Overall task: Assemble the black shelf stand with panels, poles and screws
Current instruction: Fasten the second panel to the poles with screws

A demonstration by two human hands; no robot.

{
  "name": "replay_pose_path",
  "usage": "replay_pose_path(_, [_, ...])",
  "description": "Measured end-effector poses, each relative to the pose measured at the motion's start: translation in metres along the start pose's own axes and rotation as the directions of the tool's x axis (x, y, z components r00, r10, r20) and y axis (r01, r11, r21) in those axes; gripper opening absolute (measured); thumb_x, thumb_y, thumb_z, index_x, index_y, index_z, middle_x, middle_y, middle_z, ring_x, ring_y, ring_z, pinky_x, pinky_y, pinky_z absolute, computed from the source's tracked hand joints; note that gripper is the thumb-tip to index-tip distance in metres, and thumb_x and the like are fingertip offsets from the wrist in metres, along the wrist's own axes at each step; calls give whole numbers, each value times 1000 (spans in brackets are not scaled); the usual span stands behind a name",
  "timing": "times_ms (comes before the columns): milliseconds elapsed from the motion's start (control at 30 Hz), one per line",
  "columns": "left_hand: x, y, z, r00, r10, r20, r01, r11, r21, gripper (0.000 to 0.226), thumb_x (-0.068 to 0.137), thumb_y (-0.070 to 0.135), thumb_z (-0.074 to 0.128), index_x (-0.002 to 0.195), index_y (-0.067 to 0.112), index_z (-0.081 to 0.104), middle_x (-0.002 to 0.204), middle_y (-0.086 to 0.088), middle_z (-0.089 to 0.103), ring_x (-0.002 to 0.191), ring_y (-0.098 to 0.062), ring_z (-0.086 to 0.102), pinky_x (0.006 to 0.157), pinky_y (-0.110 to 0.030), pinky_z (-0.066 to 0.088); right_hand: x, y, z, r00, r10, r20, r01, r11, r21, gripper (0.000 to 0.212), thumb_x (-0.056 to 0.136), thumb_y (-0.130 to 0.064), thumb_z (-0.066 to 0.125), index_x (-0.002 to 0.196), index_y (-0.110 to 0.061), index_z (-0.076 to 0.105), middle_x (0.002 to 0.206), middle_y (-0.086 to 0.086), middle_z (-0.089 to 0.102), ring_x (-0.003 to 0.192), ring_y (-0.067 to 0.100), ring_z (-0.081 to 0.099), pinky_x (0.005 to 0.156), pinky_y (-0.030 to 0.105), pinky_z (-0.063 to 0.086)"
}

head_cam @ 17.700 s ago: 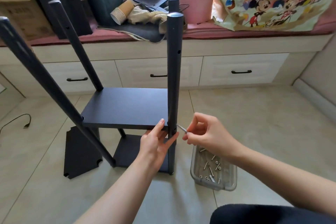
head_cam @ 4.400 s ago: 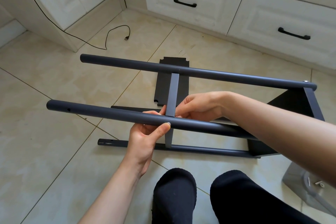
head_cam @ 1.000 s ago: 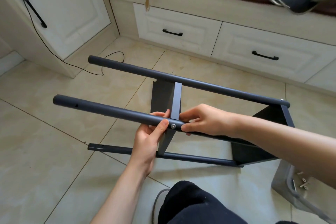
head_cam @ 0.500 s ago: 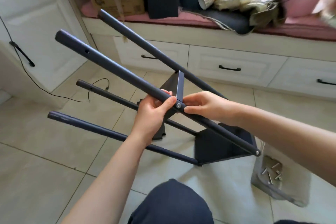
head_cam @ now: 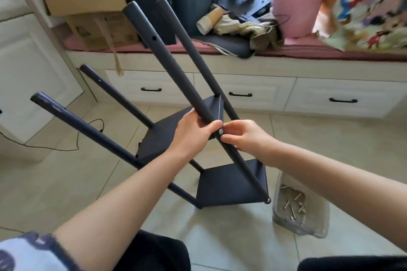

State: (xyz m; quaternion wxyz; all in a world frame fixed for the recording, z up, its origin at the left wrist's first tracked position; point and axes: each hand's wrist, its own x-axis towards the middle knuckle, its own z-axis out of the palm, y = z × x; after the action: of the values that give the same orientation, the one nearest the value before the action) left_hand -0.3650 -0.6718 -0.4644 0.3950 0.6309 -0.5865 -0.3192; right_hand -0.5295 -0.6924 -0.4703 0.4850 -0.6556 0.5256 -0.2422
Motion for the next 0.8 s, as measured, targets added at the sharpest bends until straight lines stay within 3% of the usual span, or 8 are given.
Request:
replay_pose_path(100, [0, 10, 21, 1000, 24, -5, -24, 999, 36, 23, 89, 36, 74, 99, 18, 62, 91, 4, 70, 91, -14, 69, 88, -40, 58, -11, 15, -14, 998, 21, -63, -17, 998, 64, 39, 92, -14, 66, 131, -13, 59, 119, 0, 70, 112, 11, 64, 100, 32, 51])
replay_pose_path(200, [-2, 20, 40, 999, 50, -15, -49, 997, 59, 25, 89, 35, 74, 100, 17, 61, 92, 1, 70, 93, -19, 70, 88, -45, 58, -21, 26, -27, 997, 24, -77, -15, 993, 117, 48, 92, -8, 65, 136, -19, 52, 114, -3, 69, 108, 10, 66, 95, 30, 54])
replay_pose_path(333, [-7, 31, 57, 997, 75, -31, -72, 993, 92, 26, 90, 32, 73, 105, 16, 60, 96, 0, 69, 96, -20, 70, 88, -40, 59, -32, 38, -38, 998, 31, -46, -22, 982, 188, 54, 90, 8, 57, 134, -23, 53, 105, -10, 67, 98, -1, 64, 81, 17, 54])
replay_pose_path(467, [-4, 35, 58, 998, 66, 6, -67, 990, 121, 24, 90, 32, 74, 100, 16, 60, 90, 3, 68, 92, -19, 70, 86, -42, 59, -35, 41, -42, 999, 37, -34, -28, 970, 242, 61, 87, 17, 51, 133, -23, 54, 116, -1, 68, 111, 11, 64, 91, 26, 55])
replay_pose_path(567, [4, 39, 53, 998, 41, 43, -46, 993, 108, 26, 91, 29, 73, 105, 12, 61, 92, 0, 68, 92, -19, 70, 81, -33, 59, -30, 38, -42, 999, 25, -21, -19, 964, 264, 62, 87, 17, 51, 133, -24, 54, 125, 6, 66, 119, 16, 61, 98, 33, 52])
replay_pose_path(633, [7, 40, 53, 998, 30, 57, -36, 993, 108, 25, 91, 28, 73, 107, 12, 61, 94, -1, 69, 93, -19, 70, 82, -33, 59, -27, 38, -42, 1000, 17, -18, -11, 963, 268, 62, 87, 15, 53, 134, -26, 52, 124, 5, 65, 116, 14, 62, 92, 28, 54])
replay_pose_path(800, [5, 39, 70, 998, 35, 53, -43, 985, 167, 21, 89, 28, 75, 100, 19, 59, 98, 1, 70, 101, -21, 69, 91, -47, 57, -29, 49, -43, 1000, 9, -8, -7, 963, 269, 71, 87, 12, 58, 141, -31, 44, 109, -6, 60, 98, 1, 62, 78, 18, 54])
